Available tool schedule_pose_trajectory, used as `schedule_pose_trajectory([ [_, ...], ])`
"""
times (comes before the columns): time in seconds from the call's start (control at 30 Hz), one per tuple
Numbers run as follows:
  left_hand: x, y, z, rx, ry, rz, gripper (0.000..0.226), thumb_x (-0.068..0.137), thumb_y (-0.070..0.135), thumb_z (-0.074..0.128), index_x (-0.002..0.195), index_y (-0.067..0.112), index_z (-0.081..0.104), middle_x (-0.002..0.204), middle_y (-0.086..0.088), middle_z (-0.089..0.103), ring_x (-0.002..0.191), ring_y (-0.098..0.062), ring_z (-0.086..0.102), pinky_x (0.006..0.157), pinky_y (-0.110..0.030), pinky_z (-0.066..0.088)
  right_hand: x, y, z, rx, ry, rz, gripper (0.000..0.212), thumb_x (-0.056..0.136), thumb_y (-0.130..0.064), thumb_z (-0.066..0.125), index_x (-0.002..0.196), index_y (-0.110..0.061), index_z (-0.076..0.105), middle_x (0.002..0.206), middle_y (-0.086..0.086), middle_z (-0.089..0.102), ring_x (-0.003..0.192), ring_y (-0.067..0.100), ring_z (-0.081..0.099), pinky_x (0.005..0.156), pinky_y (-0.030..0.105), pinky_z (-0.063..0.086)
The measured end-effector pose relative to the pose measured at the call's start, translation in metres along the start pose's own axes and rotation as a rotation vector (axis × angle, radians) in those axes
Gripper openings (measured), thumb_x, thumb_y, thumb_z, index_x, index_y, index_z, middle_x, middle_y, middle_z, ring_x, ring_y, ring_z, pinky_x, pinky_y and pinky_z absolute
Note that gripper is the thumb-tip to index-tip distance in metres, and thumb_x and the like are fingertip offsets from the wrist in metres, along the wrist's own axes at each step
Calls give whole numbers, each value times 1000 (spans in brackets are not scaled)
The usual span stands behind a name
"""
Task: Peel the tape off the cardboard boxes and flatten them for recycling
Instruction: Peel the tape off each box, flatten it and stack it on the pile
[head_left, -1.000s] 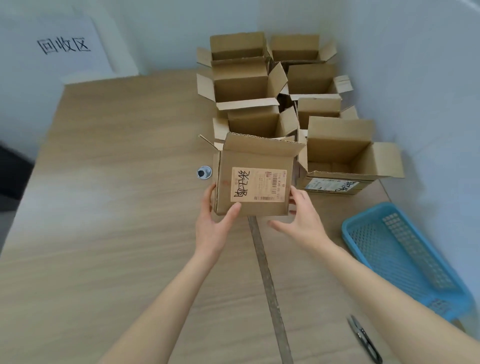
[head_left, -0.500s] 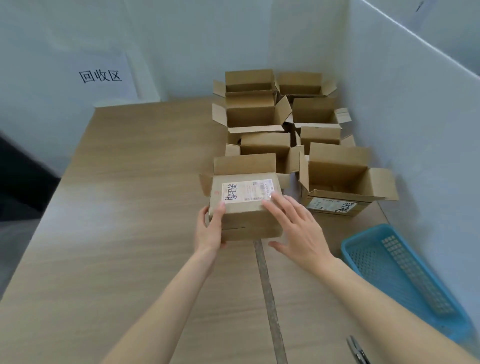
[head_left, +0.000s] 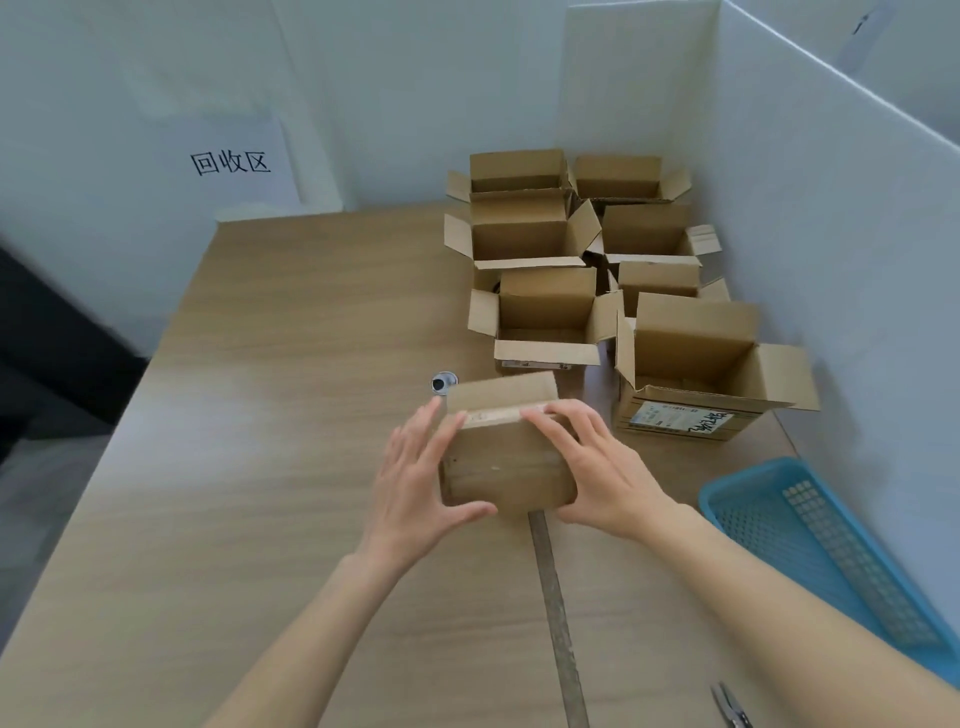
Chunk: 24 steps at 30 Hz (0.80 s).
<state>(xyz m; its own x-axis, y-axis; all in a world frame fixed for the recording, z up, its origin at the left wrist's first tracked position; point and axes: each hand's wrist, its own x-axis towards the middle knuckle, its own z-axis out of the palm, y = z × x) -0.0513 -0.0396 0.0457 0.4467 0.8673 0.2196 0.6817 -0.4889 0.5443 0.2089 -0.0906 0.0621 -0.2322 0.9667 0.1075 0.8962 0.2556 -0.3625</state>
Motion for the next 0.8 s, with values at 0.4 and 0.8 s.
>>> schedule_pose_trajectory([
  [0.4, -4, 5, 5, 60, -187, 67, 118, 61, 77, 70, 157, 18, 34, 146, 5, 41, 134, -16, 39, 110, -29, 38, -10, 8, 2, 221, -174, 62, 125, 63, -48, 82, 158, -47, 0, 162, -24, 0, 148, 9, 18, 102, 33, 47],
  [0.8, 9, 2, 12, 76, -425, 40, 95, 82, 79, 40, 162, 32, 18, 167, 19, 13, 152, 3, -7, 127, -39, -6, -17, -8, 27, 486, -129, 217, 113, 65, -78, 76, 155, -51, 14, 162, -31, 15, 141, -5, 33, 109, 22, 41],
])
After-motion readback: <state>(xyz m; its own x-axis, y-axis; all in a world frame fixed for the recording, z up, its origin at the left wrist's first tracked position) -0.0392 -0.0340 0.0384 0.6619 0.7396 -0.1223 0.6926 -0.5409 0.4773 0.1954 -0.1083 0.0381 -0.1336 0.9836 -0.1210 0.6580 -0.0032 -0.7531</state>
